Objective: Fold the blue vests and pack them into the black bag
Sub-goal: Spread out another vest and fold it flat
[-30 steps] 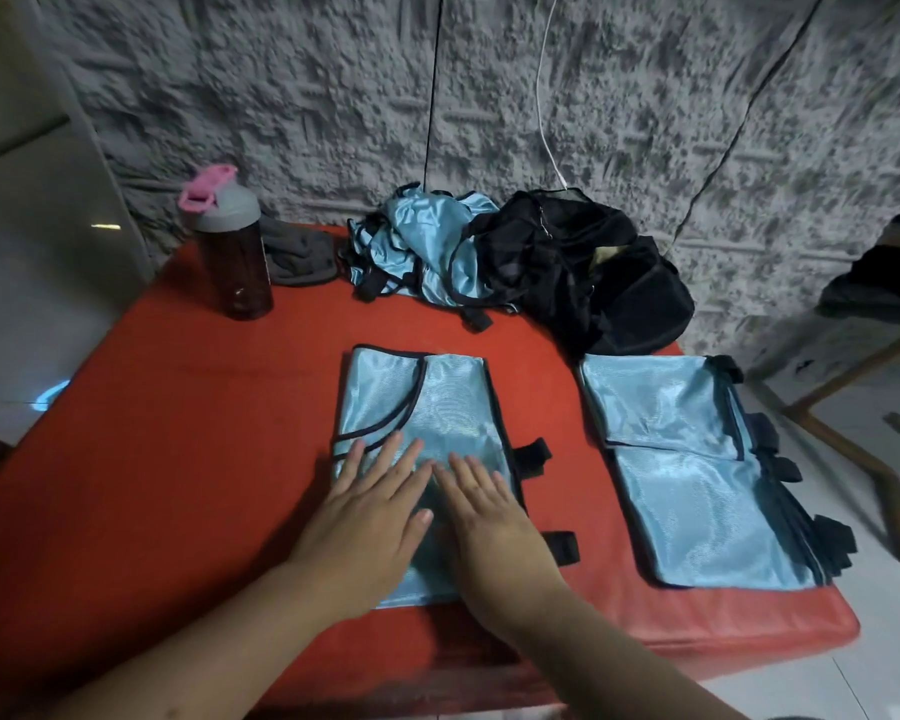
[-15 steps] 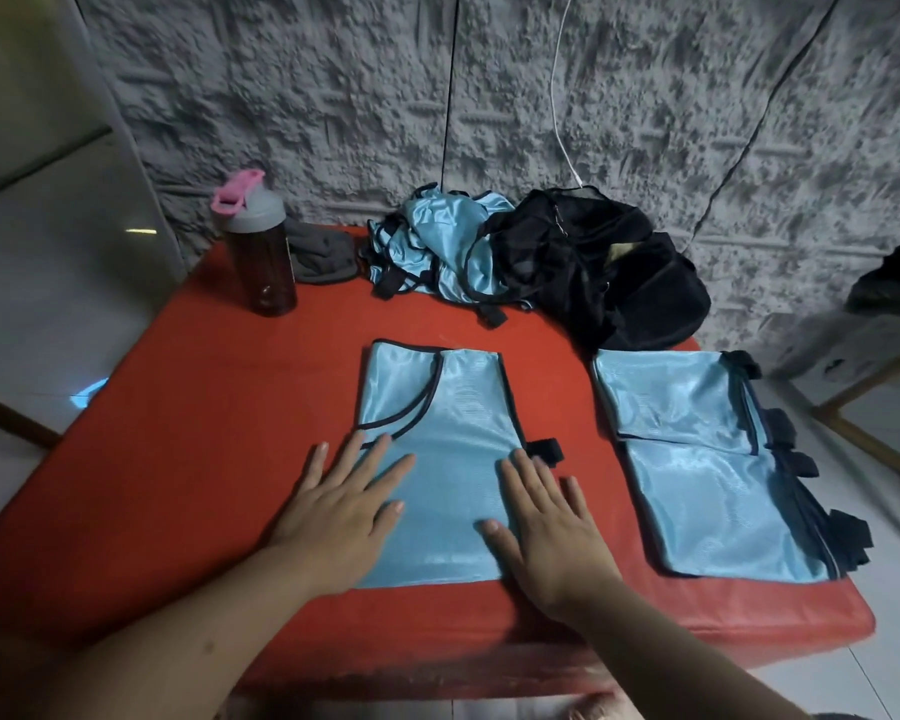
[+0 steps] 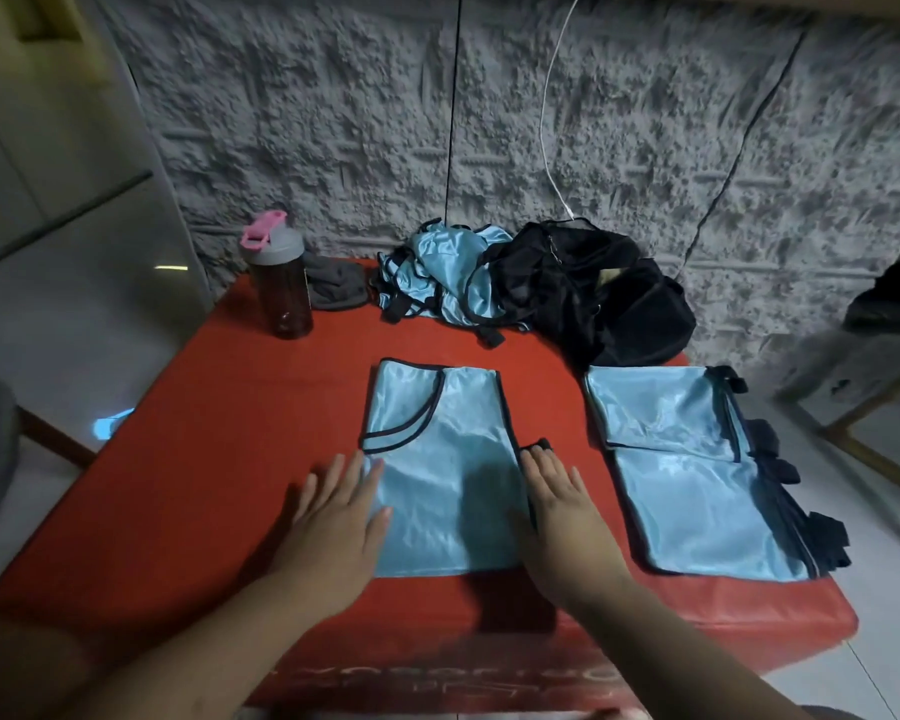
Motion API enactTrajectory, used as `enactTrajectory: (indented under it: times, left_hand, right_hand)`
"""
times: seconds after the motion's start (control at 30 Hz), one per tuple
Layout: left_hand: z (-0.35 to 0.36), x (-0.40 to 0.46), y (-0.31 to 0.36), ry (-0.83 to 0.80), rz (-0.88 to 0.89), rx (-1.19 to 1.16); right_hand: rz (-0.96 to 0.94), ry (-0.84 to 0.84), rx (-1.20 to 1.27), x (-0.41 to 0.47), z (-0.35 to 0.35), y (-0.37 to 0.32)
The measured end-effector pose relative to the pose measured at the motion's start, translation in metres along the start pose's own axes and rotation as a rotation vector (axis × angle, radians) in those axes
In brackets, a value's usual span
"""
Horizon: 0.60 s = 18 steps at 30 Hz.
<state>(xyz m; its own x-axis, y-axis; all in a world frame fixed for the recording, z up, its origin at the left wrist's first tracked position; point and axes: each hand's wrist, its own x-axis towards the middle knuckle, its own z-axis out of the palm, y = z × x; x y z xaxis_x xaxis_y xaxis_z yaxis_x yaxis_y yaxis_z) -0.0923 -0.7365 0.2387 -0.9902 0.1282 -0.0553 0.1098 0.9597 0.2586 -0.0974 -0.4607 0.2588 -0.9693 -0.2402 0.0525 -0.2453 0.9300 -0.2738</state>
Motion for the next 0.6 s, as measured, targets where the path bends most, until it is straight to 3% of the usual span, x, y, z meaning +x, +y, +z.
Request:
enactTrajectory:
  times: [0.07, 0.2, 0.6]
  left_hand:
    - [-0.001, -0.001, 0.012, 0.039, 0.087, -0.029]
    - [-0.001, 0.027, 0.02, 0.046, 0.097, -0.055]
    - [0.007, 0.165, 0.037, 0.005, 0.154, 0.048]
  right_hand:
    - [-0.068, 0.025, 0.067, 0.01, -0.002, -0.015]
    - [-0.101, 0.036, 0.147, 0.049, 0.004, -0.035]
    - [0.031, -0.12, -0.067, 0.147, 0.052, -0.027]
